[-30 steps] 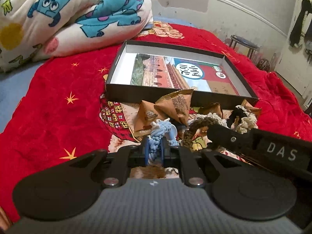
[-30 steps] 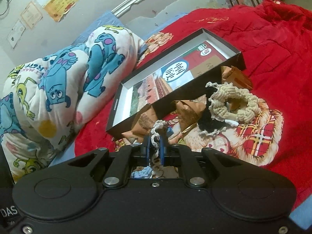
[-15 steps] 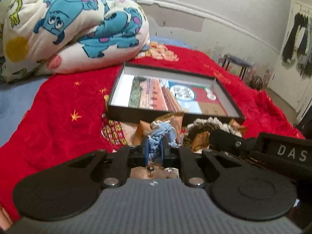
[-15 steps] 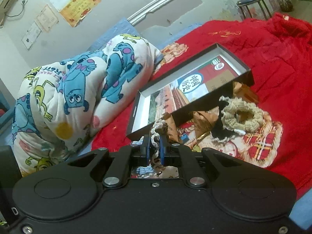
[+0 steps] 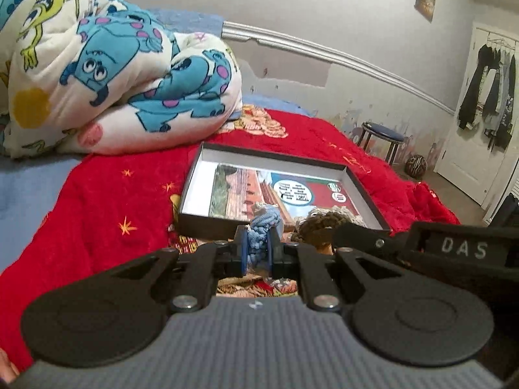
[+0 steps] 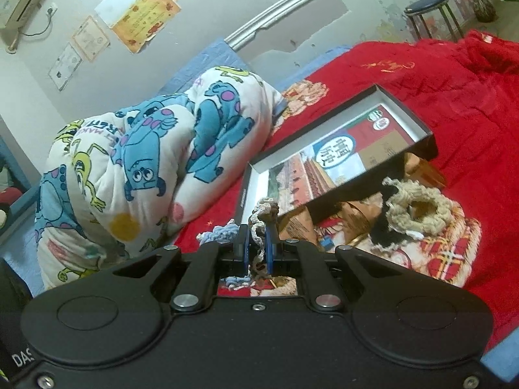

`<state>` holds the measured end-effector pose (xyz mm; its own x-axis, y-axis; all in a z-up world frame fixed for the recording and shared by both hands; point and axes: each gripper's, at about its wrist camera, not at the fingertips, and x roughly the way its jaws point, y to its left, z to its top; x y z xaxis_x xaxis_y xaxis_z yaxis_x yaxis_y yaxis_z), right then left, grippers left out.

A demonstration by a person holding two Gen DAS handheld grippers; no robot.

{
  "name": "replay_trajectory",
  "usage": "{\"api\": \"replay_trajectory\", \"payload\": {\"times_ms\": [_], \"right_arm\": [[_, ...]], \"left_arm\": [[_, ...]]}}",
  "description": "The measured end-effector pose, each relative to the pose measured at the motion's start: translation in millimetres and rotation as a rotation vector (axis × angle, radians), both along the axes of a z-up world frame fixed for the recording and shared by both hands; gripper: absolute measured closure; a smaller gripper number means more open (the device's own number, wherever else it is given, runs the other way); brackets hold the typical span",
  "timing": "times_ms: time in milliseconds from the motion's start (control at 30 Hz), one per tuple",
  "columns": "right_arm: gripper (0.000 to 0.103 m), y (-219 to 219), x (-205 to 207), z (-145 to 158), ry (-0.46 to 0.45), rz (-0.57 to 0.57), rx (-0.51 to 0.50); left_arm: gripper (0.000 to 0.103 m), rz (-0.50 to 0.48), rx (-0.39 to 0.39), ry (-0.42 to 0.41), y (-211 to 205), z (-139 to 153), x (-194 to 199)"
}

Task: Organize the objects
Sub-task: 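Lift both held hair ties up and carry them toward the open black box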

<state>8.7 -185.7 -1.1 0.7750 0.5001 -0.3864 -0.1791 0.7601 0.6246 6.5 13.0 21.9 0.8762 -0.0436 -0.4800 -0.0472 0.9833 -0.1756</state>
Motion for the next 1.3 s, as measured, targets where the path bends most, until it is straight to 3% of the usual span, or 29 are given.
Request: {"api": "replay_trajectory", "payload": {"times_ms": [167, 400, 567, 900, 1100, 1300], "right_arm": [[0.093, 3.1, 11.1, 9.8, -0.01, 0.021, 0.035], [0.093, 3.9, 22.1, 30.4, -0.052, 0.009, -0.006], [0.093, 2.6, 35.2, 52.0, -0.07, 0.017, -0.08], [0.093, 20.7, 71.7, 78.0, -0.107, 0.091, -0.225], [0.093, 33.6, 102.1, 76.5, -0.118, 0.097, -0.261], [0.093, 28.1, 147.2, 47.9, -0.044, 0.089, -0.205]], "left_arm": [[0.089, -0.014, 0.002, -0.026, 3.1, 10.4, 1.4], [0.089, 0.018, 0.027, -0.043, 12.5, 27.8, 16.8], [0.089, 0.026, 0.022, -0.06, 21.9, 40.5, 25.5], [0.089, -0.007, 0.112, -0.126, 24.2, 68.2, 63.4], [0.089, -0.001, 0.087, -0.112, 27.7, 58.3, 100.8], [0.089, 0.015, 0.062, -0.073, 30.8, 35.1, 140.9]]}}
